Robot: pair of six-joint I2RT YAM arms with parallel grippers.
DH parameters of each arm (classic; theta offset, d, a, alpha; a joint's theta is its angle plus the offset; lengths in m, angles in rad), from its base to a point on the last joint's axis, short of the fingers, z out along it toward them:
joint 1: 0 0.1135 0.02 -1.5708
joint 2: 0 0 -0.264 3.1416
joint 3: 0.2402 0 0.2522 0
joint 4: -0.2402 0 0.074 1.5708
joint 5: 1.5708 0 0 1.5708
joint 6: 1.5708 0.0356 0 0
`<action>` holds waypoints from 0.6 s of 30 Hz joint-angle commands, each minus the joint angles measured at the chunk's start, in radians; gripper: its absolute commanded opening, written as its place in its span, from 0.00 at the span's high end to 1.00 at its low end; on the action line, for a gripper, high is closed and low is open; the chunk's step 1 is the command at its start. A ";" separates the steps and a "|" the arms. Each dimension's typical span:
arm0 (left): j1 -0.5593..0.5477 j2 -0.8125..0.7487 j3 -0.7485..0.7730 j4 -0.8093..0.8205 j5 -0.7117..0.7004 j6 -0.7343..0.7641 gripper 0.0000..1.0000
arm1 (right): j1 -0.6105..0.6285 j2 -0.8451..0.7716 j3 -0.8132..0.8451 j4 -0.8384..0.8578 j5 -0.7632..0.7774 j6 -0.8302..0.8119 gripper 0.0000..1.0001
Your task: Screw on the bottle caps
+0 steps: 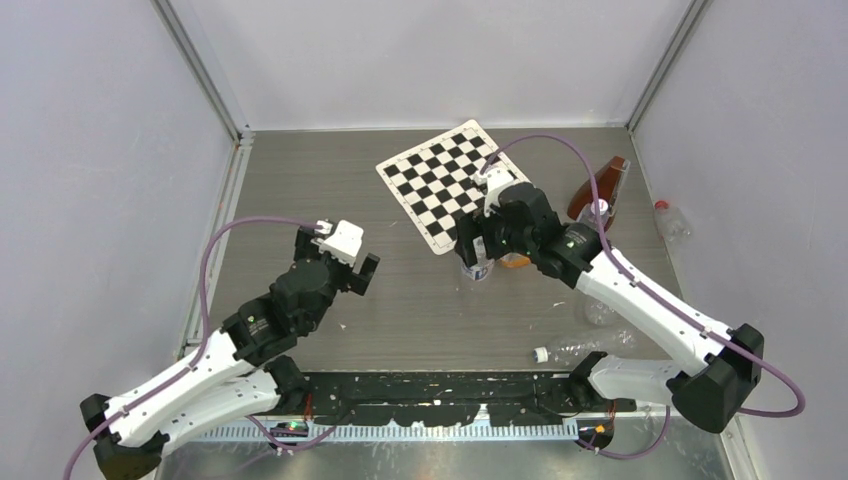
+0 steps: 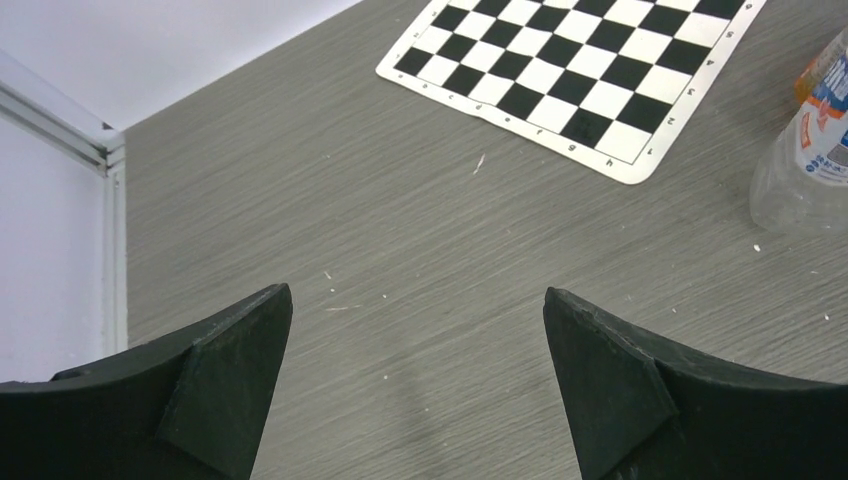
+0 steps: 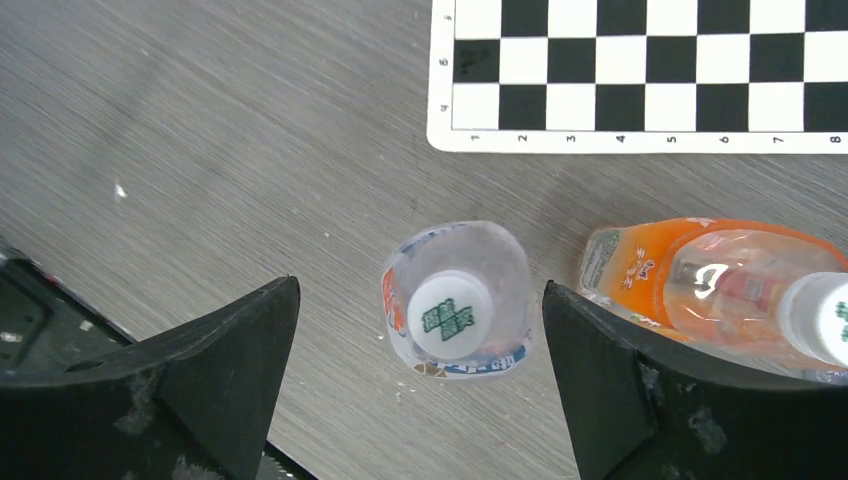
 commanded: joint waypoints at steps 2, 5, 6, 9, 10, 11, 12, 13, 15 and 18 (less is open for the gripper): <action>0.007 -0.028 0.099 -0.047 -0.039 0.046 0.00 | 0.002 -0.075 0.157 -0.068 0.056 0.104 0.02; 0.006 -0.049 0.129 -0.058 -0.048 0.060 0.00 | 0.001 -0.152 0.175 -0.092 0.096 0.018 0.01; 0.006 -0.056 0.139 -0.061 -0.050 0.066 0.00 | 0.001 -0.206 0.166 -0.085 0.168 0.032 0.01; 0.006 -0.075 0.172 -0.078 -0.063 0.078 0.00 | 0.001 -0.322 0.119 -0.066 0.296 0.034 0.01; 0.007 -0.080 0.184 -0.087 -0.069 0.085 0.00 | 0.001 -0.368 0.118 -0.083 0.365 0.028 0.01; 0.006 -0.087 0.195 -0.096 -0.079 0.092 0.00 | 0.001 -0.392 0.118 -0.092 0.437 0.018 0.01; 0.006 -0.095 0.209 -0.103 -0.089 0.101 0.00 | 0.001 -0.435 0.120 -0.106 0.475 0.015 0.01; 0.006 -0.103 0.222 -0.110 -0.101 0.110 0.00 | 0.001 -0.460 0.123 -0.108 0.545 0.005 0.01; 0.007 -0.126 0.247 -0.119 -0.121 0.128 0.00 | 0.001 -0.536 0.126 -0.103 0.642 -0.013 0.00; 0.006 -0.176 0.282 -0.115 -0.142 0.155 0.00 | 0.001 -0.650 0.136 -0.088 0.742 -0.052 0.00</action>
